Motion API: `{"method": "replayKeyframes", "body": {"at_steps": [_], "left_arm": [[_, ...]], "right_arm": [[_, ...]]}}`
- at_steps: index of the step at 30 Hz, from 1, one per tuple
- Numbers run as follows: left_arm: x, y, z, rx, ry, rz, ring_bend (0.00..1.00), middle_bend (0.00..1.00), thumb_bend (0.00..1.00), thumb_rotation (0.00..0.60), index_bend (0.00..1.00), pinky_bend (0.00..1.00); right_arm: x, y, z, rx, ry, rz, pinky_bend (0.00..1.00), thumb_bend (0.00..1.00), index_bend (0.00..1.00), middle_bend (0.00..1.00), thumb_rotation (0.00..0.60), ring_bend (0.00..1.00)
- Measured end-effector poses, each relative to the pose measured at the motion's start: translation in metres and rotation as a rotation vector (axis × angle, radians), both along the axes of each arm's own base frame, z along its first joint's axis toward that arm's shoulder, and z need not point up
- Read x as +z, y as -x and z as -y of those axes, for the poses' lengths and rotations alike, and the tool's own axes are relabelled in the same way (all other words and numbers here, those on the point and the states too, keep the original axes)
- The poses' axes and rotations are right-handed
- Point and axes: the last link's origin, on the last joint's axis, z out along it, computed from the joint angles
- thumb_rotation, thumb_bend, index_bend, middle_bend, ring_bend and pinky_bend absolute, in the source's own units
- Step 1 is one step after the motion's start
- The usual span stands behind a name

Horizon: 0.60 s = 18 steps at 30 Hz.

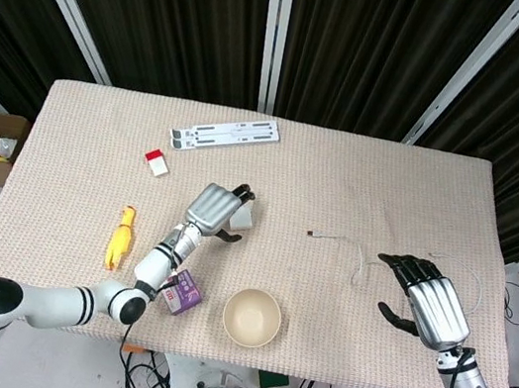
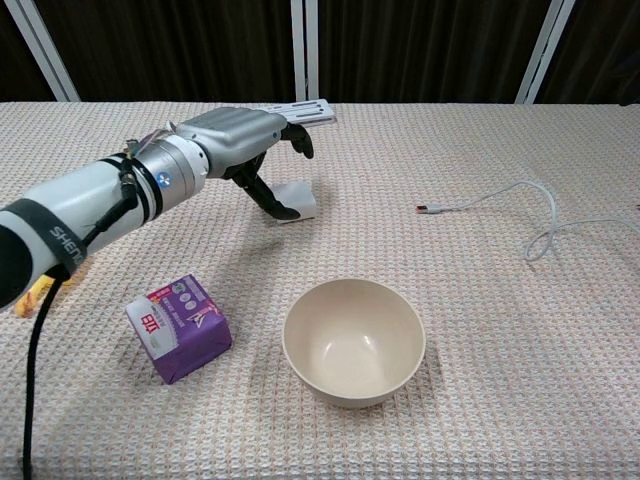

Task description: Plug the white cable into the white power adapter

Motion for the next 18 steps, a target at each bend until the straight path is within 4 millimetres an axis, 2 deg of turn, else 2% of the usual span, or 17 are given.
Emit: {"method": "replayKeyframes", "body": {"at_steps": [6, 9, 18], "left_arm": [[-0.009, -0.003, -0.011, 0.029, 0.009, 0.005, 0.7, 0.2, 0.11, 0.456, 0.24, 0.96], [-0.009, -0.003, -0.017, 0.035, -0.001, -0.008, 0.71, 0.22, 0.11, 0.475, 0.26, 0.97], [0.005, 0.011, -0.031, 0.064, -0.045, -0.046, 0.71, 0.24, 0.11, 0.551, 0.28, 0.97]], "right_arm": [[0.001, 0.002, 0.0, -0.008, 0.006, 0.008, 0.37, 0.22, 0.26, 0.31, 0.6, 0.25], [0.002, 0.002, 0.0, -0.01, 0.01, 0.011, 0.37, 0.22, 0.26, 0.31, 0.6, 0.25], [0.004, 0.003, -0.001, -0.022, 0.019, 0.013, 0.37, 0.22, 0.26, 0.31, 0.6, 0.25]]}}
